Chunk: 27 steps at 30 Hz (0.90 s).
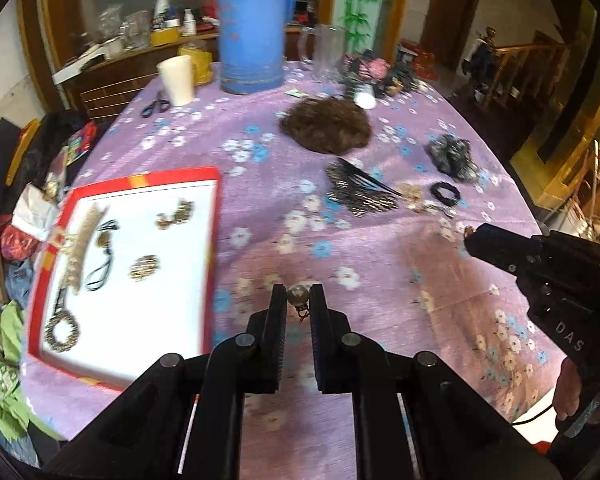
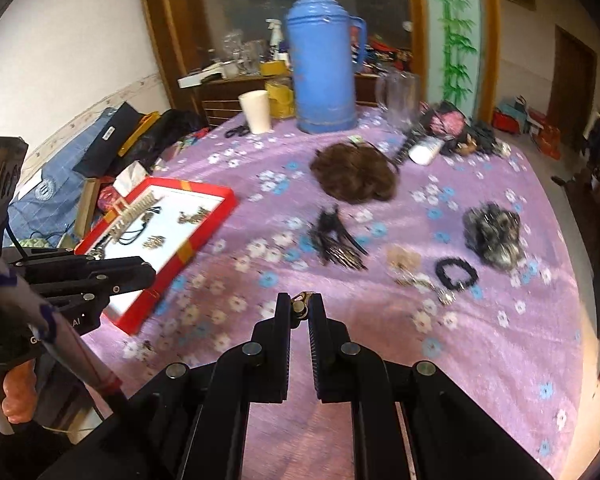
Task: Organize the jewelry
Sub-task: 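Lift the pearl bead with the left gripper and carry it toward the tray, then lower the pearl bead into the tray and open the left gripper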
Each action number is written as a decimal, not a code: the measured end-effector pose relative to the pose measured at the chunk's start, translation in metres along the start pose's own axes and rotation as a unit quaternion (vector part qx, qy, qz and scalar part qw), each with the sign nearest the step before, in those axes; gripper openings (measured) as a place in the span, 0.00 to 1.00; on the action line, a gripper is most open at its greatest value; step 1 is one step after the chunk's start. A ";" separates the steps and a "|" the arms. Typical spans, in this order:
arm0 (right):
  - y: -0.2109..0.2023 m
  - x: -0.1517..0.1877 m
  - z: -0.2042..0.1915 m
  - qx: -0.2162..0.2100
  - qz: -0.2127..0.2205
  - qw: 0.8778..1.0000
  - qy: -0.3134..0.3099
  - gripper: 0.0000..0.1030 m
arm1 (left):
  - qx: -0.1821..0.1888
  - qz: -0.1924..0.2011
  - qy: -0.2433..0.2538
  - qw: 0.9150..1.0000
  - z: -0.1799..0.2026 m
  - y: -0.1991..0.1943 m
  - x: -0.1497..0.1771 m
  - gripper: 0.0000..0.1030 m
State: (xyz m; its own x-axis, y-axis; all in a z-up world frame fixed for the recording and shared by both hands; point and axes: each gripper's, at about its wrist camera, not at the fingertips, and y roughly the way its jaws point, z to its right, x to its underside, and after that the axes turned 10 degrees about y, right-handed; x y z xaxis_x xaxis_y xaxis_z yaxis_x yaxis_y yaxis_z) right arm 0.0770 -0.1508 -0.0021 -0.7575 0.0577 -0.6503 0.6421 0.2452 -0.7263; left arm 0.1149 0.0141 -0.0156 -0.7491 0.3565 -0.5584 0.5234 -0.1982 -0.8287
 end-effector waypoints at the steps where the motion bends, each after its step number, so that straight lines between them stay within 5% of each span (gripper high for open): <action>1: 0.001 -0.002 -0.005 -0.004 0.000 1.000 -0.004 0.09 | -0.004 0.001 -0.006 1.000 -0.009 -0.004 0.002 0.10; 27: 0.070 -0.027 -0.139 -0.126 -0.050 0.987 -0.091 0.09 | -0.077 -0.009 -0.089 0.993 -0.143 -0.040 0.040 0.10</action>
State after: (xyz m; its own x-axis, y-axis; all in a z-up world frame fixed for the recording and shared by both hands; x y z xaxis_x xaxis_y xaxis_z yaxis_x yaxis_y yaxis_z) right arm 0.1259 -0.0009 -0.0041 -0.7673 -0.1485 -0.6239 0.4977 0.4756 -0.7253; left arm 0.1225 0.1669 0.0007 -0.8112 0.1890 -0.5534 0.5554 -0.0469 -0.8302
